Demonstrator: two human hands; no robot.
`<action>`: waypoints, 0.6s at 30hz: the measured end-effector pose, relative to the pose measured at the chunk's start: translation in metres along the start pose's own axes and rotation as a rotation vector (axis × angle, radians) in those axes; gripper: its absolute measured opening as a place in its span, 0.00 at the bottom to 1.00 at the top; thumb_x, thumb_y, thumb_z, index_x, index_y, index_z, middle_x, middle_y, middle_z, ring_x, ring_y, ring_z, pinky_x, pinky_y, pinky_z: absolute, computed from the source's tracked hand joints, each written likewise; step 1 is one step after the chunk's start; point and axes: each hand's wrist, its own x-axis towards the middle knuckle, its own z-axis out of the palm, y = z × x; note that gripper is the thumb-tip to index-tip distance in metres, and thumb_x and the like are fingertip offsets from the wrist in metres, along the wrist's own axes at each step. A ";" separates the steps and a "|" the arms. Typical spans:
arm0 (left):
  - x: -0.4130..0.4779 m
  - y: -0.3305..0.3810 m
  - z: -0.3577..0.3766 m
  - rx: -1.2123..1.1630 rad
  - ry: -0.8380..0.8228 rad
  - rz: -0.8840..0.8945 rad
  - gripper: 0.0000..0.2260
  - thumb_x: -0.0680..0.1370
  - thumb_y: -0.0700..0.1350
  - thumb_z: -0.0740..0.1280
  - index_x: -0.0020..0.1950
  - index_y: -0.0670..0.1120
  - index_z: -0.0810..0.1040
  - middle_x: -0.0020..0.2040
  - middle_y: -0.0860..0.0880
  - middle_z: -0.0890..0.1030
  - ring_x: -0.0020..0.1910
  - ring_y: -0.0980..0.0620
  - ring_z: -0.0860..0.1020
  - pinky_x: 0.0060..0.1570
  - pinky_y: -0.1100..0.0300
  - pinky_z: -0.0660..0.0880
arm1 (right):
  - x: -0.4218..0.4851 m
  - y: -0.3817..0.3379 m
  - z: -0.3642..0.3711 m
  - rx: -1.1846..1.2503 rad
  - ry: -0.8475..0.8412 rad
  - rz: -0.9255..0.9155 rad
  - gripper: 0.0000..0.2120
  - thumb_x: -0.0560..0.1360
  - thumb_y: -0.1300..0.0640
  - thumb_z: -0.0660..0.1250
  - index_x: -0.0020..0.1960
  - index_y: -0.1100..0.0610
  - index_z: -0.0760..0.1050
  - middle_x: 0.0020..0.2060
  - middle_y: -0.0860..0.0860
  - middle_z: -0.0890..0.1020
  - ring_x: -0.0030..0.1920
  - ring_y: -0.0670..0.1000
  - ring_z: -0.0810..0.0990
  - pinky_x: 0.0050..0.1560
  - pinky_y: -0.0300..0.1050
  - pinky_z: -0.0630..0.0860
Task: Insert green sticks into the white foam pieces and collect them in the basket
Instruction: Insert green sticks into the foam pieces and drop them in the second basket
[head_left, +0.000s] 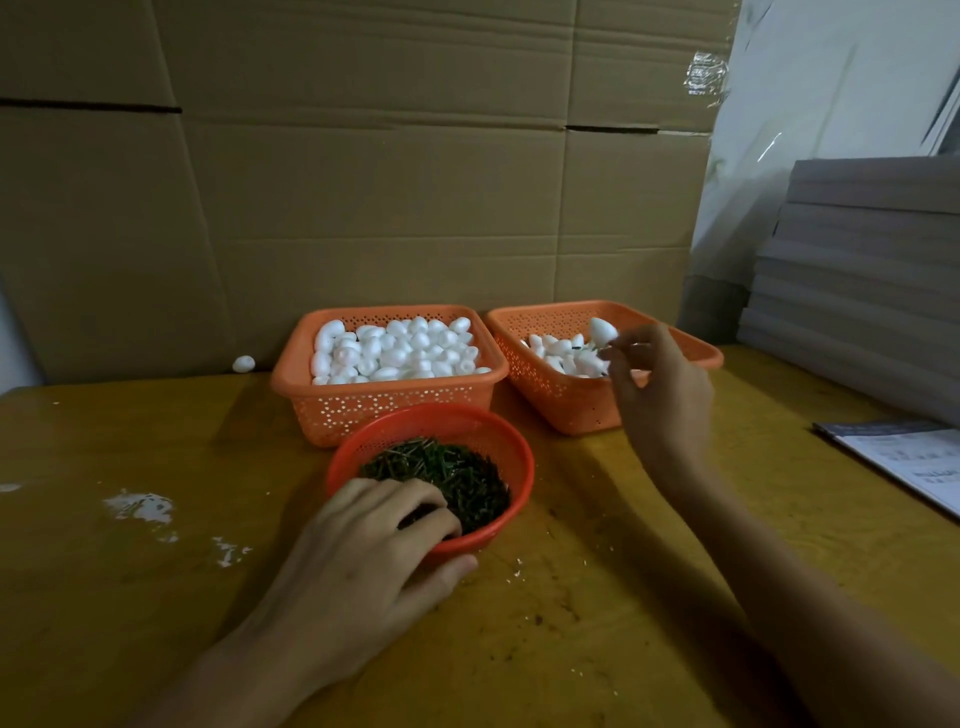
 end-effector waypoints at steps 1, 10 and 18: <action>0.000 -0.001 0.000 -0.013 -0.010 -0.006 0.19 0.83 0.64 0.57 0.55 0.57 0.84 0.57 0.59 0.81 0.54 0.58 0.80 0.53 0.60 0.75 | 0.004 0.009 -0.001 -0.059 0.006 0.005 0.05 0.83 0.55 0.68 0.58 0.53 0.77 0.53 0.47 0.87 0.52 0.49 0.86 0.48 0.56 0.82; 0.002 -0.003 -0.003 -0.053 -0.019 -0.022 0.17 0.81 0.60 0.61 0.54 0.54 0.86 0.55 0.61 0.83 0.55 0.60 0.80 0.53 0.59 0.78 | 0.009 0.011 -0.003 -0.453 -0.239 -0.027 0.19 0.87 0.47 0.54 0.70 0.51 0.77 0.76 0.55 0.72 0.78 0.58 0.63 0.71 0.59 0.64; 0.004 -0.002 -0.006 -0.215 0.019 -0.108 0.18 0.81 0.62 0.64 0.58 0.54 0.86 0.55 0.63 0.82 0.57 0.62 0.78 0.55 0.58 0.79 | -0.042 -0.079 0.005 0.044 -0.679 -0.548 0.15 0.85 0.44 0.58 0.57 0.51 0.80 0.52 0.45 0.82 0.54 0.44 0.77 0.55 0.42 0.73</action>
